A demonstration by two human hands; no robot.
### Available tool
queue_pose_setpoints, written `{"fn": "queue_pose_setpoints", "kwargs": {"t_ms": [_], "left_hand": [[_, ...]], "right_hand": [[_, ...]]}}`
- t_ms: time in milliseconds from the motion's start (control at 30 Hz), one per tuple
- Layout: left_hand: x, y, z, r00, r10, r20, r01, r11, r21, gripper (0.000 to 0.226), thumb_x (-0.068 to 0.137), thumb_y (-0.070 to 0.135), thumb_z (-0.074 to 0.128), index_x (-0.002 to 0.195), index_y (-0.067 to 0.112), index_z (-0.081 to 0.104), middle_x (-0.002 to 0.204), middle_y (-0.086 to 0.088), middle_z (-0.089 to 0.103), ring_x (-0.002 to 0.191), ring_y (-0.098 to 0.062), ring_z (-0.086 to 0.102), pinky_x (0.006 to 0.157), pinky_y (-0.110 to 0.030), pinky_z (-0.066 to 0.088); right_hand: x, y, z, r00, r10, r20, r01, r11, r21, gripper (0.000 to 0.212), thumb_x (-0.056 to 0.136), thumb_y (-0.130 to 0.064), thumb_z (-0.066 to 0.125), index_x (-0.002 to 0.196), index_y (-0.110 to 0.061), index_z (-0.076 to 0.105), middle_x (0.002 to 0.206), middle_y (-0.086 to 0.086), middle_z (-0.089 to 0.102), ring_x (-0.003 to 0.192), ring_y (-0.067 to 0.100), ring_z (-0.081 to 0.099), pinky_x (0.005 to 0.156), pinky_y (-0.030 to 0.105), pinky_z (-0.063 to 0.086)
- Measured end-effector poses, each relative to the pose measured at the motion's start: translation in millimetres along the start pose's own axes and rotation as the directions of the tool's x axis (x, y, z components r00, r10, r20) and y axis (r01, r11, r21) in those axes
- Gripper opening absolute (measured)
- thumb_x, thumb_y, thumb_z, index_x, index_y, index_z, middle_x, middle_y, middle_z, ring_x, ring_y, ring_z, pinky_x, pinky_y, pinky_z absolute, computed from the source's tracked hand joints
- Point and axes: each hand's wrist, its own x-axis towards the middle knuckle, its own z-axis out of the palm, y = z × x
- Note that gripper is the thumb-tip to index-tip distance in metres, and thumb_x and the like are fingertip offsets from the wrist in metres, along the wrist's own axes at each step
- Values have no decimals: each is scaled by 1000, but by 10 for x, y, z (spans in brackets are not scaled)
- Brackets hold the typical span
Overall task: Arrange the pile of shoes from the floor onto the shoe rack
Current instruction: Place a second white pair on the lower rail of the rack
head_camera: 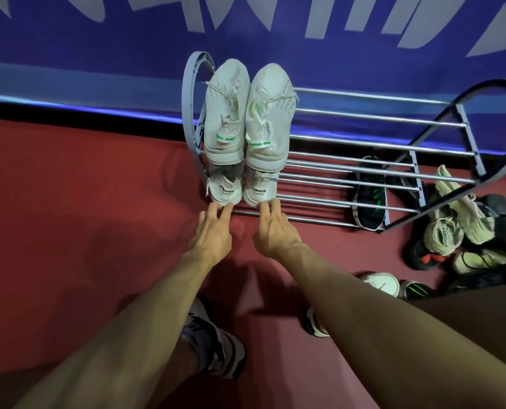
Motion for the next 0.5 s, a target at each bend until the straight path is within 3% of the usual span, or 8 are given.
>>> {"fn": "queue_pose_setpoints", "kwargs": {"t_ms": [200, 300, 400, 500], "left_hand": [[-103, 122, -135, 997, -3, 72, -2, 998, 61, 70, 89, 10, 53, 154, 26, 31, 147, 0, 31, 125, -30, 39, 106, -44, 43], [-197, 334, -213, 993, 50, 110, -63, 991, 121, 67, 89, 13, 53, 152, 25, 35, 147, -3, 32, 127, -30, 39, 106, -44, 43], [-264, 643, -274, 980, 111, 167, -139, 977, 163, 62, 88, 15, 54, 147, 27, 40, 145, -1, 34, 130, -28, 37, 107, -46, 42], [-338, 1010, -279, 953, 233, 194, -269, 944, 188, 56, 88, 16, 55, 143, 26, 46, 142, -1, 35, 129, -28, 39, 105, -46, 43]], "right_hand": [[-57, -27, -233, 993, 3, 120, 15, 989, -150, 45, 91, -23, 51, 132, -10, 38, 137, 9, 31, 104, 39, 62, 74, 42, 46], [-240, 51, -520, 981, -17, 194, 68, 963, -260, 51, 94, -27, 49, 141, -13, 36, 143, 11, 28, 106, 39, 62, 84, 47, 52], [-479, 335, -939, 958, -15, 288, 128, 917, -378, 56, 95, -31, 50, 146, -14, 36, 148, 15, 25, 115, 42, 59, 96, 49, 49], [-748, 713, -1469, 958, 9, 287, 137, 864, -485, 53, 97, -30, 50, 145, -8, 41, 149, 23, 31, 123, 41, 55, 103, 41, 43]]}}
